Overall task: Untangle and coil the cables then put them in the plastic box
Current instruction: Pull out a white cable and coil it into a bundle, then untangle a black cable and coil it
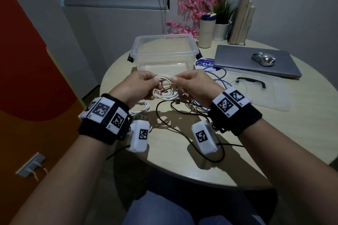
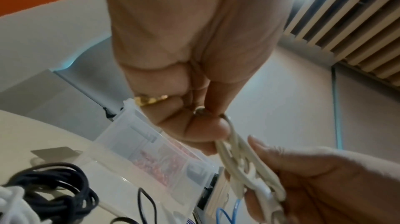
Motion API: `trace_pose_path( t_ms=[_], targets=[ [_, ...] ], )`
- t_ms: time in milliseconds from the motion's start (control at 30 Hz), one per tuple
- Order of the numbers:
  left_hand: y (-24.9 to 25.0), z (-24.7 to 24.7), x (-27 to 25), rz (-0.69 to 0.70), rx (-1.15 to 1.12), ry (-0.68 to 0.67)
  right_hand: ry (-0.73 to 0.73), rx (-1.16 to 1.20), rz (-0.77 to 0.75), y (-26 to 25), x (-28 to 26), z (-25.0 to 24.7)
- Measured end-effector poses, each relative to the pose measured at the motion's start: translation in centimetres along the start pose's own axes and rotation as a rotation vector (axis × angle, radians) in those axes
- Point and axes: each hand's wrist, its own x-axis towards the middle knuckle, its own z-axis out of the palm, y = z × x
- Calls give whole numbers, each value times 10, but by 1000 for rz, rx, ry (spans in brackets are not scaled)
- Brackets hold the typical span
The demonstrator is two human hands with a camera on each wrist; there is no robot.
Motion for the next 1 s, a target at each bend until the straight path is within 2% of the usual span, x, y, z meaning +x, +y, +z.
trace_pose_path(
  t_ms=[67,133,233,300,367,467,600,700,833,933,1000],
  targets=[
    [-3,-11,0,-32,-25,49,15,-127,12,2,5,0],
    [-7,-22,1,-61,-51,101,10,-399,8,5,7,-2],
    [-11,-31,4,-103,-18,134,-87,-866,-6,15,5,-3],
    [-14,-33,6,-126,2,134,-119,-1003,-3,18,4,-5],
    [-17,-33,8,-147,25,150,-65,-974,1,15,4,-11],
    [-24,-31,12,-193,112,174,92,-795,-54,-1,4,-28],
    [-29,-16,12,-232,229,71,222,-643,-119,-24,6,-47],
    [-29,0,11,-221,327,-5,328,-426,-127,-37,9,-59],
    [-30,10,12,-215,408,-76,393,-169,-208,-55,2,-71],
    [-28,9,15,-192,587,-167,407,-122,-285,-62,-2,-80],
    [-24,6,16,-166,673,-166,427,-128,-311,-64,-6,-84]
  ],
)
